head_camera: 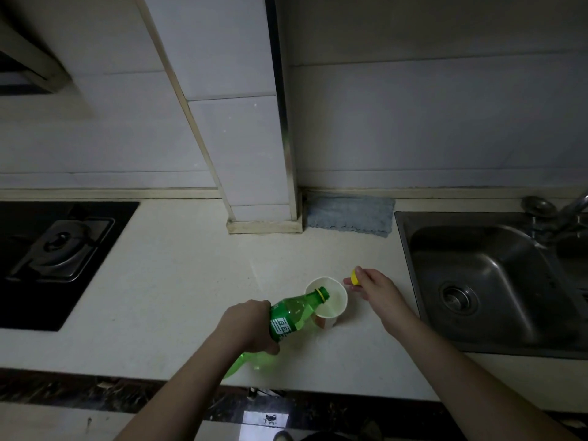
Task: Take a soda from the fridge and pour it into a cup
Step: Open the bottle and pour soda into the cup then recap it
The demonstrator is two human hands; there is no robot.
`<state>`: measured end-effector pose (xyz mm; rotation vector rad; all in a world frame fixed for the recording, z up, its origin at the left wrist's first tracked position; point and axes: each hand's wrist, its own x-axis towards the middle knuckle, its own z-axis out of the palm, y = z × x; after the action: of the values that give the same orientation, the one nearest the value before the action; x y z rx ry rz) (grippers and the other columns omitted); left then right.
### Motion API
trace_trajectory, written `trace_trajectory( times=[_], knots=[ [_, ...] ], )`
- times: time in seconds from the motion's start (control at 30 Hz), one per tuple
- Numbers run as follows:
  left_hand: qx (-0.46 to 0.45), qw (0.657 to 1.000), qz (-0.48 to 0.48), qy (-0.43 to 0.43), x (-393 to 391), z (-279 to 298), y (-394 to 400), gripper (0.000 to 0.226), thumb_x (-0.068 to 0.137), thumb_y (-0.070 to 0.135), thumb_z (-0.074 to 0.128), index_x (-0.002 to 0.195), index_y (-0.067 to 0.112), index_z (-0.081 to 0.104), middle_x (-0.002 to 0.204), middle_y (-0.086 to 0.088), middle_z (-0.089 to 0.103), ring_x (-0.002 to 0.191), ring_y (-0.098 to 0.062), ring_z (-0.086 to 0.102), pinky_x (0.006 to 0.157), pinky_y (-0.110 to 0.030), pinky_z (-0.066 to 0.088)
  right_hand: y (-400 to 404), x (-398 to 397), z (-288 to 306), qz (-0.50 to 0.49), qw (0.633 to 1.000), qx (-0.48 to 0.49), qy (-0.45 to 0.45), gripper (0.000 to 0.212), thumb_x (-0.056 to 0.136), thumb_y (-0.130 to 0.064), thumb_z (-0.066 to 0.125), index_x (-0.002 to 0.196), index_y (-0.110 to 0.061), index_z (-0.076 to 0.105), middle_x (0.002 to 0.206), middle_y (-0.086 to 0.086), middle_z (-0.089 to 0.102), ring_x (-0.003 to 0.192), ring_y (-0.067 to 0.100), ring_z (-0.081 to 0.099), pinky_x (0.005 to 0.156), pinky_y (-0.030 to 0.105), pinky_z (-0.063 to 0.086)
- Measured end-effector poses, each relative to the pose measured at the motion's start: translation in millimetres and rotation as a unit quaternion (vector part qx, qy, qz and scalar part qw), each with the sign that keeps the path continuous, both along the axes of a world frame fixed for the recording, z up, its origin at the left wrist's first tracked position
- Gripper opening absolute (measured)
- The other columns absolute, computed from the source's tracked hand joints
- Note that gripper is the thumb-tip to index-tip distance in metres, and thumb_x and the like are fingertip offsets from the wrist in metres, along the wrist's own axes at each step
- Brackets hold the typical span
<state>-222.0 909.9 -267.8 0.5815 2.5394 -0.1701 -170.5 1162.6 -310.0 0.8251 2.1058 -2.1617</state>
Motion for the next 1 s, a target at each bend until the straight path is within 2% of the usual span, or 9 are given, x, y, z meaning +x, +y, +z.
trace_trajectory(
  times=[0.17,0.3,0.43,0.6,0.77,1.0],
  knots=[
    [-0.013,1.0,-0.004,0.004,1.0,3.6,-0.9,0.066,0.059,0.051,0.076,0.116,0.025,0.056,0.102,0.004,0.066,0.088,-0.018,0.064,0.071,-0.028,0.053,-0.1,-0.8,5.3,-0.002,1.0,-0.001,0.005,0.023,0.1,-0.029,0.047,0.103,-0.01,0.059,0.099,0.004,0.071,0.087,0.011,0.066,0.086,0.029,0.046],
    [-0.018,1.0,-0.007,0.004,0.4,7.9,-0.9,0.066,0.061,0.051,0.077,0.117,0.024,0.056,0.103,0.003,0.065,0.089,-0.018,0.064,0.069,-0.027,0.051,-1.5,0.1,7.9,-0.001,1.0,-0.016,0.004,0.022,0.1,-0.028,0.047,0.098,-0.01,0.06,0.099,0.008,0.071,0.085,0.012,0.067,0.075,0.022,0.047],
    [-0.022,1.0,-0.013,0.006,-0.4,10.6,0.6,0.066,0.06,0.051,0.077,0.117,0.024,0.056,0.102,0.003,0.066,0.088,-0.018,0.065,0.07,-0.028,0.052,-2.7,1.9,9.7,0.003,0.999,-0.031,0.008,0.022,0.1,-0.026,0.048,0.095,-0.008,0.06,0.101,0.014,0.07,0.088,0.018,0.067,0.073,0.02,0.049],
    [-0.025,1.0,-0.009,-0.002,-1.4,10.4,-1.1,0.065,0.06,0.05,0.077,0.116,0.024,0.057,0.1,0.004,0.066,0.087,-0.017,0.064,0.072,-0.028,0.054,-4.1,1.3,8.9,0.006,0.999,-0.035,0.006,0.026,0.1,-0.022,0.047,0.101,0.001,0.059,0.102,0.02,0.068,0.084,0.016,0.065,0.063,0.01,0.05],
    [-0.026,1.0,-0.009,0.001,-1.8,10.1,-2.1,0.065,0.06,0.05,0.078,0.116,0.024,0.058,0.101,0.004,0.066,0.088,-0.017,0.065,0.073,-0.028,0.054,-4.1,1.6,7.1,0.014,0.999,-0.037,-0.001,0.027,0.1,-0.023,0.047,0.106,0.002,0.058,0.103,0.019,0.069,0.086,0.015,0.066,0.065,0.01,0.05],
    [-0.031,0.999,-0.01,-0.004,-2.2,9.7,-2.4,0.065,0.06,0.051,0.078,0.116,0.024,0.058,0.101,0.004,0.066,0.087,-0.016,0.064,0.073,-0.029,0.054,-4.5,1.4,9.3,0.018,0.999,-0.047,0.0,0.024,0.1,-0.023,0.047,0.101,-0.003,0.059,0.101,0.016,0.069,0.089,0.015,0.066,0.069,0.012,0.05]
  ],
)
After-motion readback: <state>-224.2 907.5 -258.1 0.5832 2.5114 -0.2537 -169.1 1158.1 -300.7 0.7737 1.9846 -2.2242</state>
